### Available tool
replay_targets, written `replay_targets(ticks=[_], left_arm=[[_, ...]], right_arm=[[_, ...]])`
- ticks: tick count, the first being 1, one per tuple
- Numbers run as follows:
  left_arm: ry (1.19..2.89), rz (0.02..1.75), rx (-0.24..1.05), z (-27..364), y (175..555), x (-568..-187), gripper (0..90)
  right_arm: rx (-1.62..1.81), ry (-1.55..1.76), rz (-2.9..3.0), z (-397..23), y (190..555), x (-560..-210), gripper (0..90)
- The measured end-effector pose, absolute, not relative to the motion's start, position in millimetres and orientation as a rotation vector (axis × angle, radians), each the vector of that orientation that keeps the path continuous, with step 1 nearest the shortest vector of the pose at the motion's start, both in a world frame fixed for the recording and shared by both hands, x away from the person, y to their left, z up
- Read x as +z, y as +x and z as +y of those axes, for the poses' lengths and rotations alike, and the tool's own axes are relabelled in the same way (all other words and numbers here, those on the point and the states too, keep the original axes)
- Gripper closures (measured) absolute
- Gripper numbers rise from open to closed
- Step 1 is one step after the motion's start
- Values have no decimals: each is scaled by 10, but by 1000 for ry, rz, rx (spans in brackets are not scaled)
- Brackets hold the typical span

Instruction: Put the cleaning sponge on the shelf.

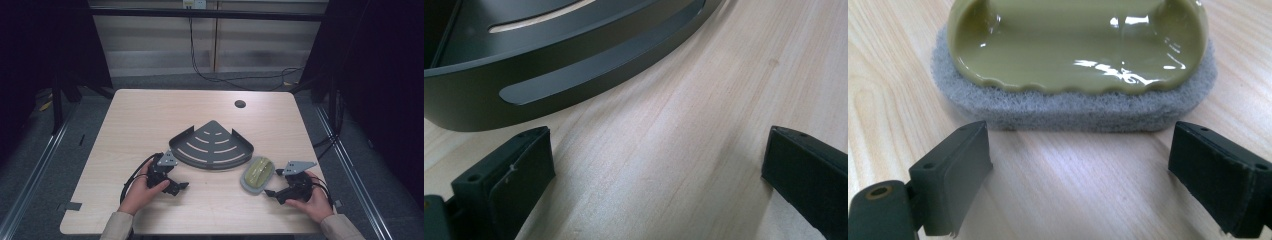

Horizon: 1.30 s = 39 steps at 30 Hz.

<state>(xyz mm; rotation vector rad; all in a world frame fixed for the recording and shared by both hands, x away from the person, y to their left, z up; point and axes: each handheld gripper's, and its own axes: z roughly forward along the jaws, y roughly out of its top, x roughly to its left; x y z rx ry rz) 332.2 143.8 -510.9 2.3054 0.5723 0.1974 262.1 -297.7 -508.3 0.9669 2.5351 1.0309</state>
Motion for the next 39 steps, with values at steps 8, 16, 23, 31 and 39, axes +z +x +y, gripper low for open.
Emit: replay_targets(ticks=[8, 16, 23, 31, 39], left_arm=[[2303, 574, 198, 1437, 3321, -5110, 0], [2303, 574, 198, 1437, 3321, -5110, 0], [2303, 574, 197, 1437, 3321, -5110, 0], [2303, 575, 194, 1438, 3322, -5110, 0], [2302, 576, 192, 1438, 3323, -5111, 0]], right_arm=[[842, 985, 2696, -3035, 2732, -4876, 173], [688, 781, 2783, -2935, 3014, -4419, 219], [546, 607, 2843, -2745, 3238, -4206, 219], [482, 418, 2935, -2442, 3383, -4250, 220], [353, 215, 3007, -2212, 3399, -4353, 357]])
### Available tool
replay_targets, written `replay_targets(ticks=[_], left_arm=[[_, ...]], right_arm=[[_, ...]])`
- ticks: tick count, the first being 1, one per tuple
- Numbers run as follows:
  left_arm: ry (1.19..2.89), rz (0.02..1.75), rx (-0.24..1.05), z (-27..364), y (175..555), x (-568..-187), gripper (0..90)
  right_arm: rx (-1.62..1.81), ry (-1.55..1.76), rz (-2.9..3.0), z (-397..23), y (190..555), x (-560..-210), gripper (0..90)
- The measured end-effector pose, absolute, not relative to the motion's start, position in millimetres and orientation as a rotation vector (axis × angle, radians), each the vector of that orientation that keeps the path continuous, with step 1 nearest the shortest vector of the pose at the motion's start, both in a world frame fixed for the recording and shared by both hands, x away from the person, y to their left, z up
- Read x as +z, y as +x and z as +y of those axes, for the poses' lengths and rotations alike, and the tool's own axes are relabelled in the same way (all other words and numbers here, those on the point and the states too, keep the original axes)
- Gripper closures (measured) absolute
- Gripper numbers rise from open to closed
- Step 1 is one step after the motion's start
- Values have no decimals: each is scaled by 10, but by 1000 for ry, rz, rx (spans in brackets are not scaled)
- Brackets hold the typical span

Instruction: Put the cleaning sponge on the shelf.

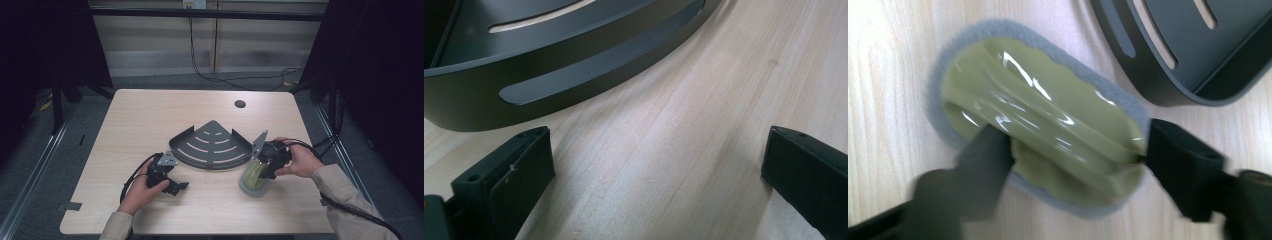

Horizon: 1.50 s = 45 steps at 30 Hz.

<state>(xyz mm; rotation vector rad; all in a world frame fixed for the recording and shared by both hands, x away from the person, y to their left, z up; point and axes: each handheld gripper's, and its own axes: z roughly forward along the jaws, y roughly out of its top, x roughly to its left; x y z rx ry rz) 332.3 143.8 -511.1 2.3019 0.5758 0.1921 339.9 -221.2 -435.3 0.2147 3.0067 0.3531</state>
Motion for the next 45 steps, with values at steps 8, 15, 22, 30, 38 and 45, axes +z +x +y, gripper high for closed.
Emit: replay_targets(ticks=[8, 15, 22, 30, 38, 45], left_arm=[[2296, 579, 192, 1436, 3322, -5113, 0], [2297, 579, 192, 1436, 3321, -5113, 0], [2298, 577, 195, 1436, 3323, -5112, 0], [2298, 576, 195, 1436, 3322, -5112, 0], [2298, 576, 195, 1436, 3323, -5112, 0], [2301, 577, 192, 1437, 3323, -5109, 0]], right_arm=[[346, 119, 3038, -2066, 3379, -4355, 387], [272, 133, 3105, -2003, 3324, -4309, 708], [260, 282, 3114, -2060, 3346, -4130, 710], [300, 397, 3103, -2103, 3404, -3937, 710], [301, 457, 3094, -2070, 3468, -3804, 710], [333, 505, 3067, -2042, 3541, -3685, 710]])
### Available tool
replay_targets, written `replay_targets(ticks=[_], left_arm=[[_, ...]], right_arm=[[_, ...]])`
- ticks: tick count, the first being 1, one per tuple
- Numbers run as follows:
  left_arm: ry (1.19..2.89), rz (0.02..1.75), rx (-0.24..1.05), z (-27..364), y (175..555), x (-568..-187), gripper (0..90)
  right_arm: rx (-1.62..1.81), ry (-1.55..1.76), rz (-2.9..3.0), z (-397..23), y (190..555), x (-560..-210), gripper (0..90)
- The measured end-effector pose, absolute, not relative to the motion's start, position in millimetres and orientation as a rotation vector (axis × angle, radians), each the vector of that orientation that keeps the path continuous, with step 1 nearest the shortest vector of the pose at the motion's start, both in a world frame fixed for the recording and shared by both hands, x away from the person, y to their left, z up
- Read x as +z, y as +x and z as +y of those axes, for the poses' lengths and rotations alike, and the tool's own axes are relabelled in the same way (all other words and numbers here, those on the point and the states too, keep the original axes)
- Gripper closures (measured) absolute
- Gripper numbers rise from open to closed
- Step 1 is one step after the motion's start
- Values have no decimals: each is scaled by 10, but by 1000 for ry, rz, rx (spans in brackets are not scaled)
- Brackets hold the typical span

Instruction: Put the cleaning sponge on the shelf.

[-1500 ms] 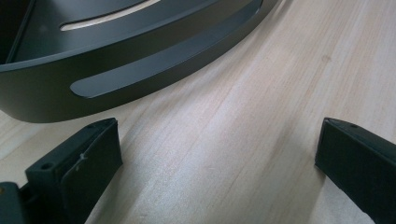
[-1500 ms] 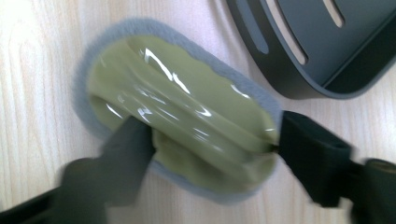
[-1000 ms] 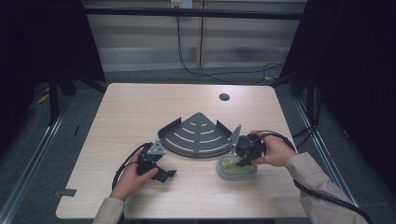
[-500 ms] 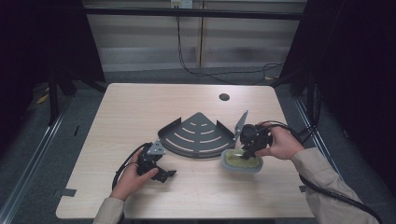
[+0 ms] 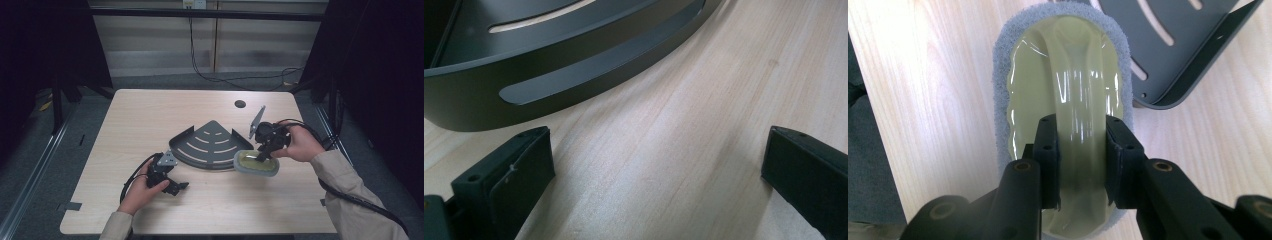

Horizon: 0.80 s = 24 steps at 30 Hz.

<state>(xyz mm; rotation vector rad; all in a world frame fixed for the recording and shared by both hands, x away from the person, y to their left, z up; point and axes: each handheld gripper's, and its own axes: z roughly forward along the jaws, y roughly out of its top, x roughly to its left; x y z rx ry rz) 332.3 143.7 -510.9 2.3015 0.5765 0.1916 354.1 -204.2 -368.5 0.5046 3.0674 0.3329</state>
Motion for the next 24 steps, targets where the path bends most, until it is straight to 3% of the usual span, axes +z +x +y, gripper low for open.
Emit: replay_targets(ticks=[24], left_arm=[[2302, 576, 192, 1437, 3323, -5109, 0]], right_arm=[[377, 796, 2997, -1971, 3823, -3505, 710]])
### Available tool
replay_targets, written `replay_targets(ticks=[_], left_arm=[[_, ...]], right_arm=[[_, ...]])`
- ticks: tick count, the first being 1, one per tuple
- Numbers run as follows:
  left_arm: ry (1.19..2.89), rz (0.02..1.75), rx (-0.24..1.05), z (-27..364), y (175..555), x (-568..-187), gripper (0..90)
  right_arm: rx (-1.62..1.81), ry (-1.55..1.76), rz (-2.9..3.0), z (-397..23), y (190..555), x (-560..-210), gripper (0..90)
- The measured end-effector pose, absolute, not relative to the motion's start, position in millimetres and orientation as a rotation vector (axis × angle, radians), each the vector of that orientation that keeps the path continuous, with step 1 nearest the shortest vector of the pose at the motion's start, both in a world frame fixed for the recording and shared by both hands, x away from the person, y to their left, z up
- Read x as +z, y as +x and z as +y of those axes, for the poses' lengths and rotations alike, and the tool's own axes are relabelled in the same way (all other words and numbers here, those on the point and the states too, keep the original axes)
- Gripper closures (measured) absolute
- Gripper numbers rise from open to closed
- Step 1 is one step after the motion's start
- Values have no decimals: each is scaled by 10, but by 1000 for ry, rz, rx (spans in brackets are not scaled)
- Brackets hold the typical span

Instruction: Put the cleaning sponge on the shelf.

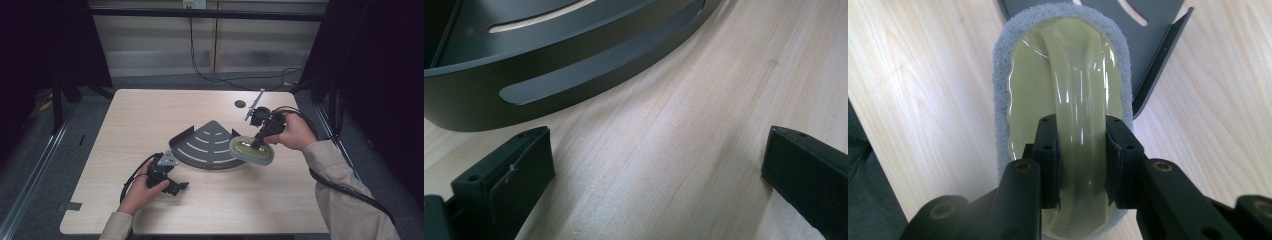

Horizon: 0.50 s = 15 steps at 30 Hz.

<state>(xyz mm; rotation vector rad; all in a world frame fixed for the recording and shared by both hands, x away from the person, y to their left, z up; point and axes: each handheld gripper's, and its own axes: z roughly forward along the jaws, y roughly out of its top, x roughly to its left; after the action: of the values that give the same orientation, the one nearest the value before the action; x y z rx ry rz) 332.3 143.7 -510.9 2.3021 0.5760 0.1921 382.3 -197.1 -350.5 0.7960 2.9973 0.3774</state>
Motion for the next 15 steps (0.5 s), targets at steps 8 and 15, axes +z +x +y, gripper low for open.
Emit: replay_targets(ticks=[8, 15], left_arm=[[2302, 575, 192, 1437, 3323, -5108, 0], [2302, 576, 192, 1437, 3323, -5109, 0]], right_arm=[[378, 842, 2983, -1910, 3887, -3473, 710], [376, 902, 2951, -1857, 3955, -3458, 710]])
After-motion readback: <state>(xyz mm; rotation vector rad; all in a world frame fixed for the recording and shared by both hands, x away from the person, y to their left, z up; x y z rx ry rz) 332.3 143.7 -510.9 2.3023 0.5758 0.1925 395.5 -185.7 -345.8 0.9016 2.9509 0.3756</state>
